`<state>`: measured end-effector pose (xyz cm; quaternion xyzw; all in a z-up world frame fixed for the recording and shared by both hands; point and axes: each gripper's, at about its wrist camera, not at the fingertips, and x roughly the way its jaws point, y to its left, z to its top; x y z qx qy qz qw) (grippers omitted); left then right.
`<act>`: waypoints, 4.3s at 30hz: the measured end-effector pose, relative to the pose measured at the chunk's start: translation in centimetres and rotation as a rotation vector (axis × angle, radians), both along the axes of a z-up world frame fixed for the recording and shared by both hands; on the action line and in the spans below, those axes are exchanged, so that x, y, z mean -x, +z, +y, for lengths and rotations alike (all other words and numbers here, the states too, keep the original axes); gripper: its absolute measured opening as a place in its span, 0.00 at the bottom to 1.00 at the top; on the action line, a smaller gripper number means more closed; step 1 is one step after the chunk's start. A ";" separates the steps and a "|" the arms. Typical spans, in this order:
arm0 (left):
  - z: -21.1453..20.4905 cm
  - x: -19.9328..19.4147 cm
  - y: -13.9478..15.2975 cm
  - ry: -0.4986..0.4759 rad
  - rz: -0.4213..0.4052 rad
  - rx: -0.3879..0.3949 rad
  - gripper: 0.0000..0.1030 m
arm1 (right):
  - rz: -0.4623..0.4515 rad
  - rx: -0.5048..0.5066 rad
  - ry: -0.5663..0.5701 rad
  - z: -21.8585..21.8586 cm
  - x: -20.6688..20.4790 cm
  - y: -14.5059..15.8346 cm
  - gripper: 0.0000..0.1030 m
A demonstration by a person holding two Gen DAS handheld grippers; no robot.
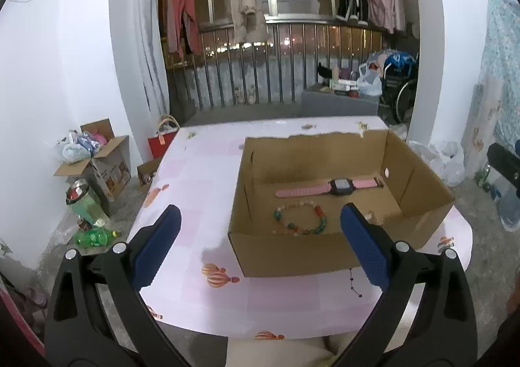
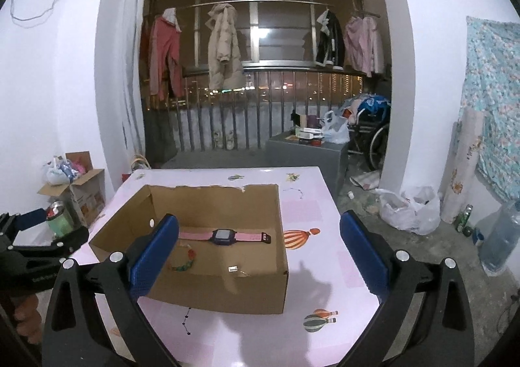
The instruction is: Organize jewelry
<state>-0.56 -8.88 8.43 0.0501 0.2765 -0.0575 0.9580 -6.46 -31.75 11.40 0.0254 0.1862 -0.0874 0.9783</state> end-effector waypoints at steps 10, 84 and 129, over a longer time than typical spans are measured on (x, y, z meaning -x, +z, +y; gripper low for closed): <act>0.2 -1.0 -1.8 0.030 0.093 0.022 0.92 | 0.085 -0.021 -0.033 0.0 -0.7 -1.5 0.94; 0.6 -2.3 -4.3 0.054 0.259 0.030 0.92 | 0.327 -0.056 -0.076 -0.6 -2.4 -6.2 0.94; 1.9 -3.4 -5.0 0.074 0.319 -0.017 0.92 | 0.472 -0.055 -0.090 -2.0 -4.1 -6.9 0.94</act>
